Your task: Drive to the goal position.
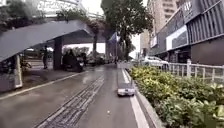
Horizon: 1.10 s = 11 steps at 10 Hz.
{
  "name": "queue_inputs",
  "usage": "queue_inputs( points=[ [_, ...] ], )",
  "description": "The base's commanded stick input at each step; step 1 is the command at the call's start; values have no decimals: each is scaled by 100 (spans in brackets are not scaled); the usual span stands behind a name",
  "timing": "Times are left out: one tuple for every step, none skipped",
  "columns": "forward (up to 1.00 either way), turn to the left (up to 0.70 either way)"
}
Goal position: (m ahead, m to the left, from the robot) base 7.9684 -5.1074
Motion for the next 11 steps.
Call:
queue_inputs(
  points=[
    [70,-14],
    [70,0],
    [70,1],
    [70,1],
    [70,1],
    [70,1],
    [70,1],
    [70,1],
    [70,1],
    [70,1],
    [70,1]
  ],
)
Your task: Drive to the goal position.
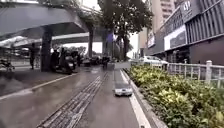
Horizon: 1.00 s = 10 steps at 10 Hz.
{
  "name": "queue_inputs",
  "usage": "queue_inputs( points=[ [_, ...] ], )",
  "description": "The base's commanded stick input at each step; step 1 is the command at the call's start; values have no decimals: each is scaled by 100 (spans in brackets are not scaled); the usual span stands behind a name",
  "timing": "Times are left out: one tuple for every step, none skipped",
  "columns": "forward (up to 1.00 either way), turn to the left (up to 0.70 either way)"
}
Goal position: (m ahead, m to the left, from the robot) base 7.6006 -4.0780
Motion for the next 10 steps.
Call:
queue_inputs(
  points=[
    [70,1],
    [70,1],
    [70,1],
    [70,1],
    [70,1],
    [70,1],
    [70,1],
    [70,1],
    [70,0],
    [70,0]
  ],
)
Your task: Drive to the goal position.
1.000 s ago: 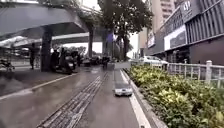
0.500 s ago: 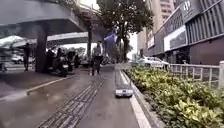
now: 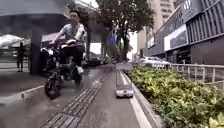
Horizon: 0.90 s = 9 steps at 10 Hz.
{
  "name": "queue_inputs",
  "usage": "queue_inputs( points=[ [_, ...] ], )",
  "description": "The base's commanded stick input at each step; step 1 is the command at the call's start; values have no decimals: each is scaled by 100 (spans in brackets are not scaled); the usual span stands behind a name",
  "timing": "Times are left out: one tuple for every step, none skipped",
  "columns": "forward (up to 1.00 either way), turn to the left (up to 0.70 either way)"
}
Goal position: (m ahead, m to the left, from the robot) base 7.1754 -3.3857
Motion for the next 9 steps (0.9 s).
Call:
queue_inputs(
  points=[
    [70,0],
    [70,0],
    [70,0],
    [70,0],
    [70,1],
    [70,1],
    [70,1],
    [70,1],
    [70,1]
  ],
)
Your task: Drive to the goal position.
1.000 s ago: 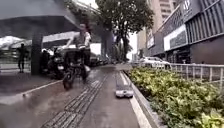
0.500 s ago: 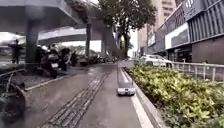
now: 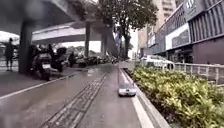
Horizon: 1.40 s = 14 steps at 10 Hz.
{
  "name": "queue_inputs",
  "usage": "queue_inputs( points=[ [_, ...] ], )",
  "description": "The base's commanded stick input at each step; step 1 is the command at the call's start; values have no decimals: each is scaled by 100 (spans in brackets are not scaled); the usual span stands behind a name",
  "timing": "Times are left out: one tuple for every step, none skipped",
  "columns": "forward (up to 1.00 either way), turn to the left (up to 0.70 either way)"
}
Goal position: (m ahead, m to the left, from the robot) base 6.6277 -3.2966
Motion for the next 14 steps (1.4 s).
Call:
queue_inputs(
  points=[
    [70,1],
    [70,1],
    [70,-1],
    [70,-11],
    [70,-14],
    [70,-14],
    [70,-14],
    [70,-14],
    [70,-9],
    [70,-4],
    [70,1],
    [70,1],
    [70,1],
    [70,1]
  ],
)
